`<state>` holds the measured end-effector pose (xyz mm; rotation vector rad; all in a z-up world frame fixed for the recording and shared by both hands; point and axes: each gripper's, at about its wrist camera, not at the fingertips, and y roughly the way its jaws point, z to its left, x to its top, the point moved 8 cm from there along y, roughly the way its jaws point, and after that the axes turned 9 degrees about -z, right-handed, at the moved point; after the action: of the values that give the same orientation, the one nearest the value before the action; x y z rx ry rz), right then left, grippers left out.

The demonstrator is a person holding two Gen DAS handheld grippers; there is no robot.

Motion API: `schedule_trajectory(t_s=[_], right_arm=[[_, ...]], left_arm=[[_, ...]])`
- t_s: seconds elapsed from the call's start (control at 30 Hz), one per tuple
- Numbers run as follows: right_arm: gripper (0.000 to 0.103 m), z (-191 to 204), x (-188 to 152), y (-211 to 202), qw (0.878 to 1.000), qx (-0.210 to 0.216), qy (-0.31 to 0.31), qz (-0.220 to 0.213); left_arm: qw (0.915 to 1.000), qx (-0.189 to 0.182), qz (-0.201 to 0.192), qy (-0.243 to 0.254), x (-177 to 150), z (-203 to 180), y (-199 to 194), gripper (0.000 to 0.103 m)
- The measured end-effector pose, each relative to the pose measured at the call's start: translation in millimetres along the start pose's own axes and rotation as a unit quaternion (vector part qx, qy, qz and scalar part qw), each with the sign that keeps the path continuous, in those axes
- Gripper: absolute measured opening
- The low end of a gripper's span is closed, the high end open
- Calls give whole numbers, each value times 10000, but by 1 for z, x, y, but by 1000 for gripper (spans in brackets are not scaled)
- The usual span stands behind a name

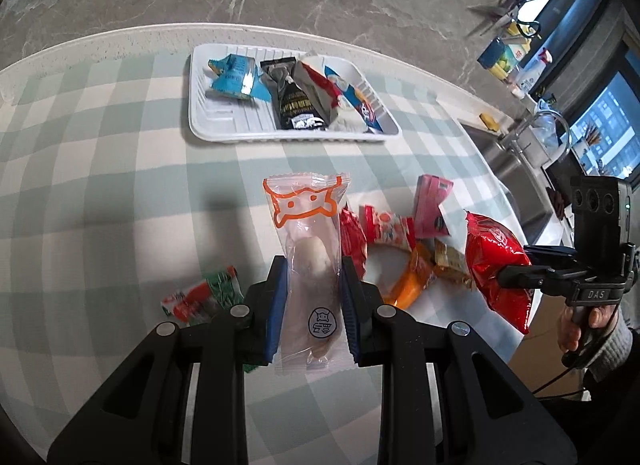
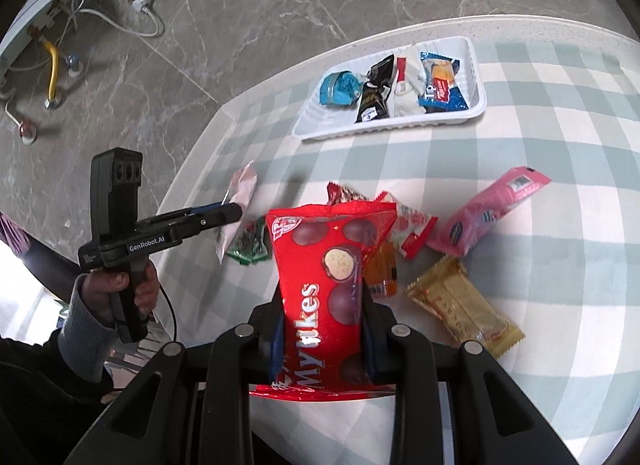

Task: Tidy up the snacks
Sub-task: 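Carry both packets over the white tray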

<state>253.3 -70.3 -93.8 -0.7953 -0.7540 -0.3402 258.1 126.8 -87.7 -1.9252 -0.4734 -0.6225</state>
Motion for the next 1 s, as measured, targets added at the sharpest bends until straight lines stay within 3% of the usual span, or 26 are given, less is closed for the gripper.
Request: schedule_trajectory(t_s=[0.63,1.0], right_arm=[[32,-10,75,31,9986,197,442,-192],[32,-31,125,68,9968,195,741,-216]], left_arm=[[9991,39,-164,-380,81,39,34,23],[9956,168,-190,-907,117,80,72,23]])
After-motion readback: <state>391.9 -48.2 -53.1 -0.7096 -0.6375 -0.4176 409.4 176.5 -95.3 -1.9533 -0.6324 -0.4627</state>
